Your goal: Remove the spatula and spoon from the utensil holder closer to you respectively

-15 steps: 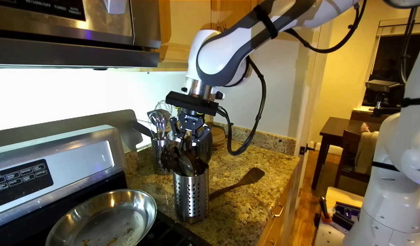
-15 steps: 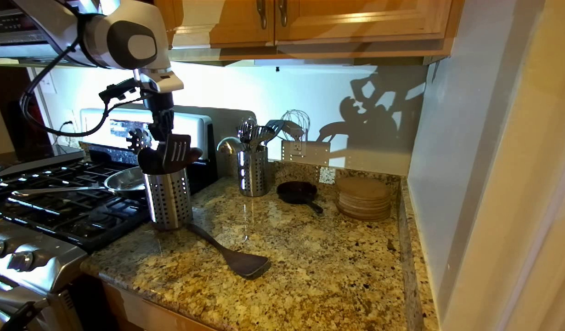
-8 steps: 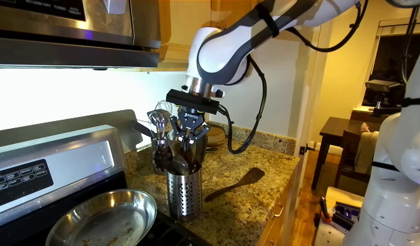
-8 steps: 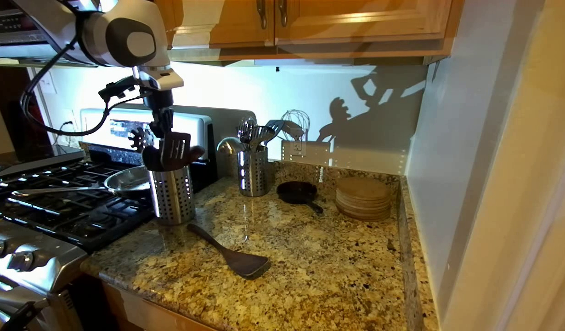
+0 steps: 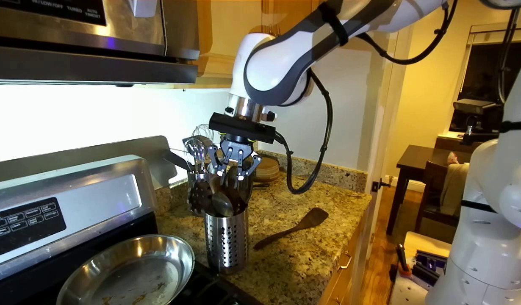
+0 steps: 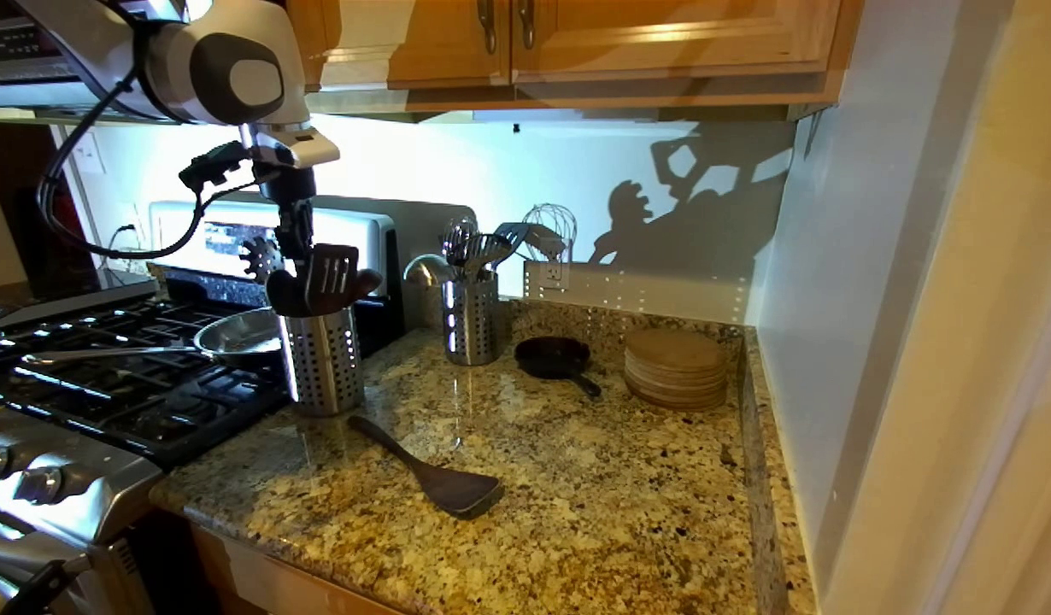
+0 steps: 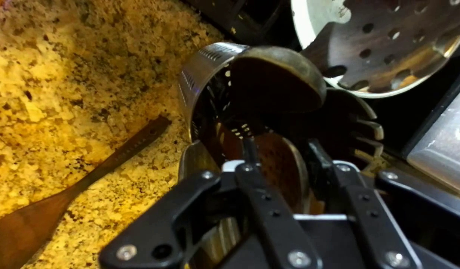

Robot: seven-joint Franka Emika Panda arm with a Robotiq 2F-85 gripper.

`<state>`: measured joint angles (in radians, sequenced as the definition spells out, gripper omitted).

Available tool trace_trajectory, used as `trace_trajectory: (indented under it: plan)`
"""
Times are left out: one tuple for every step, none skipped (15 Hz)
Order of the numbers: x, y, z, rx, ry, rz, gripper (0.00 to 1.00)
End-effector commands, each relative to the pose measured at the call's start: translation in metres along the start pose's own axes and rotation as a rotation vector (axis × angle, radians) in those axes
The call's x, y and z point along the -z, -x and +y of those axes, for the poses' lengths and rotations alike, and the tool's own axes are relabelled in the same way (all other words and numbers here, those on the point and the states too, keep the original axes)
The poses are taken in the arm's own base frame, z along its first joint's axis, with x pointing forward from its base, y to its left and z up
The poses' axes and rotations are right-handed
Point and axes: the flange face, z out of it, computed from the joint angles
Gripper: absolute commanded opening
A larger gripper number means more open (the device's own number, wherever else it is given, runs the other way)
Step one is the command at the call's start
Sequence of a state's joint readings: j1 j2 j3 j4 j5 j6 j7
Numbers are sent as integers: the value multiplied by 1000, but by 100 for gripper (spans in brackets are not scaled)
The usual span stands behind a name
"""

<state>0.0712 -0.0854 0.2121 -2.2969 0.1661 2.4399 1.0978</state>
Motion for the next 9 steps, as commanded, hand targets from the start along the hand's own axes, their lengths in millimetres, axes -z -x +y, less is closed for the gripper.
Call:
trace_trajectory:
  plan:
    - [-9,-1,9,21,24,-13,67]
    - [-11,-2,10,24,29,-14,73]
    - [-13,-3,12,27,36,-11,80]
    - [-13,-4,12,28,41,-3,86]
    - [-13,-5,13,26,44,5,93]
    - [-11,-8,12,26,39,11,98]
    - [-10,-9,12,27,34,15,100]
    - [-7,-11,10,24,26,22,100]
    - [-4,-13,9,20,15,27,100]
